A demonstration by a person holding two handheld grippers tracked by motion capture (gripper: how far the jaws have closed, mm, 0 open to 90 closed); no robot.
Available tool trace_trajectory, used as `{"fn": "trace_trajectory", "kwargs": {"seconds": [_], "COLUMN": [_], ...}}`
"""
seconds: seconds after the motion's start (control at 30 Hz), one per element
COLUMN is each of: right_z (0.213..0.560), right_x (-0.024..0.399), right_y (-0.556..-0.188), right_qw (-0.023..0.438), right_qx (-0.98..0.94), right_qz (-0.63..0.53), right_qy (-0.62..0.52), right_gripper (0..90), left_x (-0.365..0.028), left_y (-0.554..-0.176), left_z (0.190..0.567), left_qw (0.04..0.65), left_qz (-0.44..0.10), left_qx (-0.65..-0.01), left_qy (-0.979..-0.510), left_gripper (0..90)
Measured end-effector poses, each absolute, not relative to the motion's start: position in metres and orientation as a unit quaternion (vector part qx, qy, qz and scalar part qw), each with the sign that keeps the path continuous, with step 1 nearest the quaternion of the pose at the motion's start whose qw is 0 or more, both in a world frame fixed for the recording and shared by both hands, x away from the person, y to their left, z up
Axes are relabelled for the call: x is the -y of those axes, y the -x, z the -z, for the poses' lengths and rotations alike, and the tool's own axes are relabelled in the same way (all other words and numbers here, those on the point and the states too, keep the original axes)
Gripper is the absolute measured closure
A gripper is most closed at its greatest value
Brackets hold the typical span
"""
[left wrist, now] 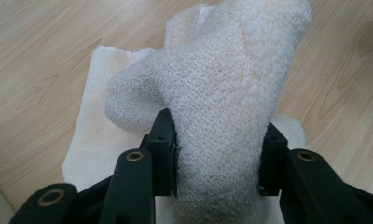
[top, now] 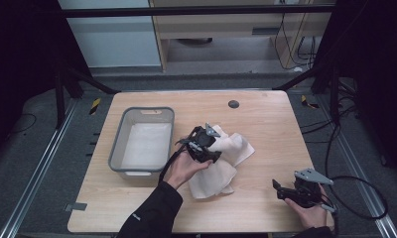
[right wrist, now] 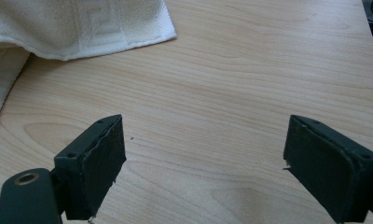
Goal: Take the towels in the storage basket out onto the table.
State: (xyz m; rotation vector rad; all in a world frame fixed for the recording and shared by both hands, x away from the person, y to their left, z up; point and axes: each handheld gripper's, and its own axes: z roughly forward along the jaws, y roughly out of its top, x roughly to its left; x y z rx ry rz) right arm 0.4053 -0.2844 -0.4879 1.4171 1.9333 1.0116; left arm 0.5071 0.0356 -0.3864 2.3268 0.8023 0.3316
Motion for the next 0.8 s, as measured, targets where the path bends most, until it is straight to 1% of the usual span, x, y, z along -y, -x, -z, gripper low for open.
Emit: {"fn": "trace_trajectory", "kwargs": {"seconds": [0.07,0.37,0.53,0.8], "right_z": [0.488,0.488,0.488,0.488], "right_x": [0.284,0.284,0.284,0.284], "right_y": [-0.405,-0.405,-0.405,-0.405], "right_qw": [0.267,0.267,0.268,0.268], "right_qx": [-0.716,-0.716,-0.716,-0.717], "right_qz": [-0.374,-0.374,-0.374,-0.373], "right_qy": [-0.525,-0.525,-0.525,-0.525], "right_gripper": [12.6,12.6,12.5,12.3], "left_x": [-0.037,-0.042,-0.045,-0.058], "left_y": [-0.507,-0.505,-0.5,-0.49], "left_z": [0.387,0.39,0.386,0.372], "left_qw": [0.324,0.339,0.346,0.373], "left_qz": [-0.125,-0.121,-0.132,-0.133], "left_qx": [-0.305,-0.289,-0.281,-0.273], "left_qy": [-0.887,-0.887,-0.886,-0.877], "left_gripper": [56.6,41.7,33.2,30.5]}}
